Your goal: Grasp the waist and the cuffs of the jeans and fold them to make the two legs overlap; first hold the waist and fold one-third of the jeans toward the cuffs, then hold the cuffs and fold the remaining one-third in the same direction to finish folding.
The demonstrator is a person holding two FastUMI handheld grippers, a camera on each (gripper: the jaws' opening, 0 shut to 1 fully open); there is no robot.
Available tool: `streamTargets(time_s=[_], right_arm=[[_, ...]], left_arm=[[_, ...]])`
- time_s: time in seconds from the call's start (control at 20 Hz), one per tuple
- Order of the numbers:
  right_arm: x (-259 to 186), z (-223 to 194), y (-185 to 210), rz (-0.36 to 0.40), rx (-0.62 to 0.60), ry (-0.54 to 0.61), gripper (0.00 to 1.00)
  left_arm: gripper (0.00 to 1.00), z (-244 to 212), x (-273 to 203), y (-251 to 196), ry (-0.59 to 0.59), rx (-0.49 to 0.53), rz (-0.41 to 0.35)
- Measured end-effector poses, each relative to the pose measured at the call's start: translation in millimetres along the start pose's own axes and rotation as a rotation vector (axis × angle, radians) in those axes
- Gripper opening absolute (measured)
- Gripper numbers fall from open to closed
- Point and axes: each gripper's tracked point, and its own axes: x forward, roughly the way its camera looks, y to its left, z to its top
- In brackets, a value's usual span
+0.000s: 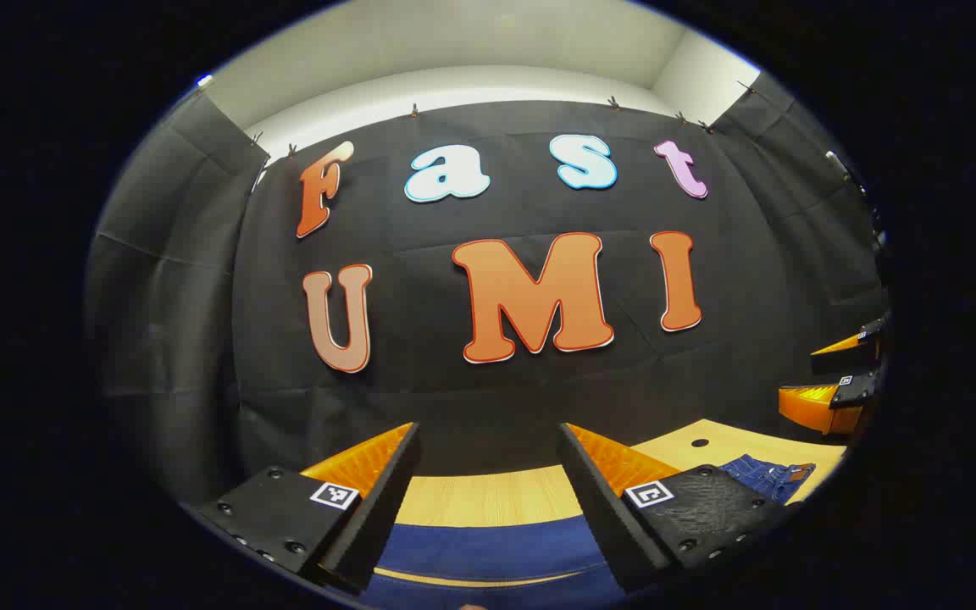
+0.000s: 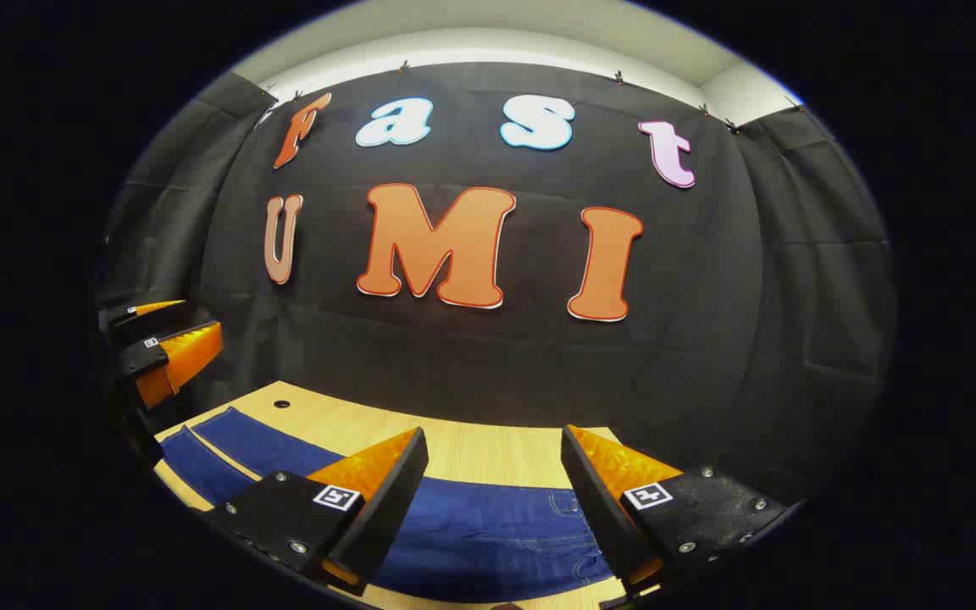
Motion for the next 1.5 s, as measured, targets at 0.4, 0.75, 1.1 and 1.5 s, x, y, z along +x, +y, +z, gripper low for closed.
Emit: streamTargets(time_s=[0.4,0.75,1.1,1.5], right_arm=[[-1,0,-1,0.0,-0.006,0.001,0.97],[-1,-3,6,0.016,-0.011,0.003,0.97],[-1,-11,-7,-0.007,-0.008,0.027,0.97],[1,-35,-51,-0.079,-0.012,0.102,0.97]], left_arm=[[1.0,0,-2,3,-0.003,-0.005,0.002],[0.98,0,-3,0,0.002,0.004,-0.01],[0.98,-13,-1,5,0.022,0.006,0.009],[0.98,-43,-6,47,0.092,0.006,0.083]])
